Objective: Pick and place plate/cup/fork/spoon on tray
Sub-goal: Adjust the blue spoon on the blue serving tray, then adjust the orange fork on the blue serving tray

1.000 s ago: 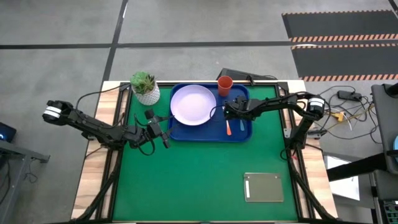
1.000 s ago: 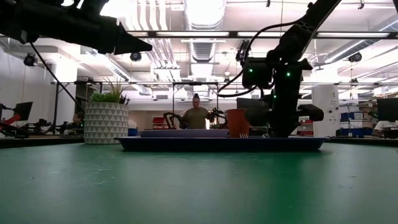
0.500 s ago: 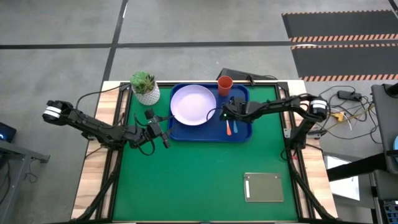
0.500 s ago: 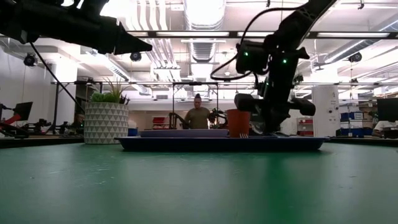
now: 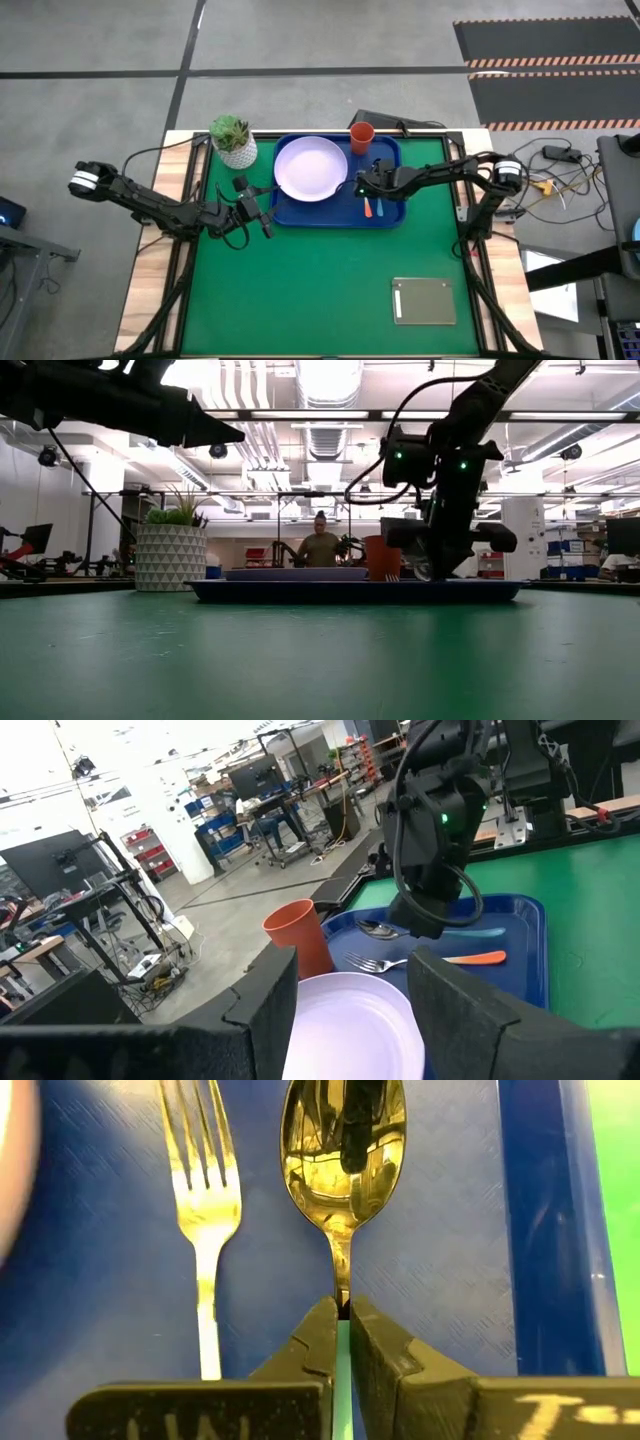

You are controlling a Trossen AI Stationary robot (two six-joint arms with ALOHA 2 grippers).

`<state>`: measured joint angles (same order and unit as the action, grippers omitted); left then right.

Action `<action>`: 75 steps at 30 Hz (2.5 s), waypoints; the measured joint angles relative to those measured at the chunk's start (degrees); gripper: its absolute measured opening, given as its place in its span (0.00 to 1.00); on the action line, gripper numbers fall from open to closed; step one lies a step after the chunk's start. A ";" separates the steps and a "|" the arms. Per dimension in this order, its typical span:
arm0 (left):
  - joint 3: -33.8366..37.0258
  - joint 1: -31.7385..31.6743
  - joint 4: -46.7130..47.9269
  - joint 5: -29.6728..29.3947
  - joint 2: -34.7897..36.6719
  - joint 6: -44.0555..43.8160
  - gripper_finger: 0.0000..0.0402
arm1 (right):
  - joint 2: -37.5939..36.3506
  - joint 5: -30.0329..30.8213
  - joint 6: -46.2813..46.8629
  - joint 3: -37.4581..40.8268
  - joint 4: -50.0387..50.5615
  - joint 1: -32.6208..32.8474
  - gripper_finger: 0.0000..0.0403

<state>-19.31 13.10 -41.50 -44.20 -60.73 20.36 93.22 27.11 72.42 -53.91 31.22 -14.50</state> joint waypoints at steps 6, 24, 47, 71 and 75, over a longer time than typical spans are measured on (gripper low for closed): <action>0.00 0.01 0.00 0.01 0.00 0.00 0.42 | 2.14 -0.04 -0.39 0.09 0.00 0.00 0.02; 0.00 -0.01 0.00 0.01 0.00 0.00 0.42 | 2.48 0.04 -0.41 0.09 -0.13 0.00 0.20; 0.00 0.00 0.04 0.01 0.00 0.00 0.42 | 0.57 -1.99 -3.94 -3.93 1.63 5.97 0.06; 0.00 -0.02 0.02 0.01 0.00 0.00 0.42 | 0.64 -0.98 -2.49 0.18 -2.67 9.55 0.02; 0.00 -0.02 0.00 0.01 0.00 0.00 0.42 | 0.64 -0.98 -2.51 1.26 -4.86 10.05 0.02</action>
<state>-19.31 13.08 -41.49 -44.19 -60.73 20.36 93.86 26.13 69.91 -52.65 26.36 -4.45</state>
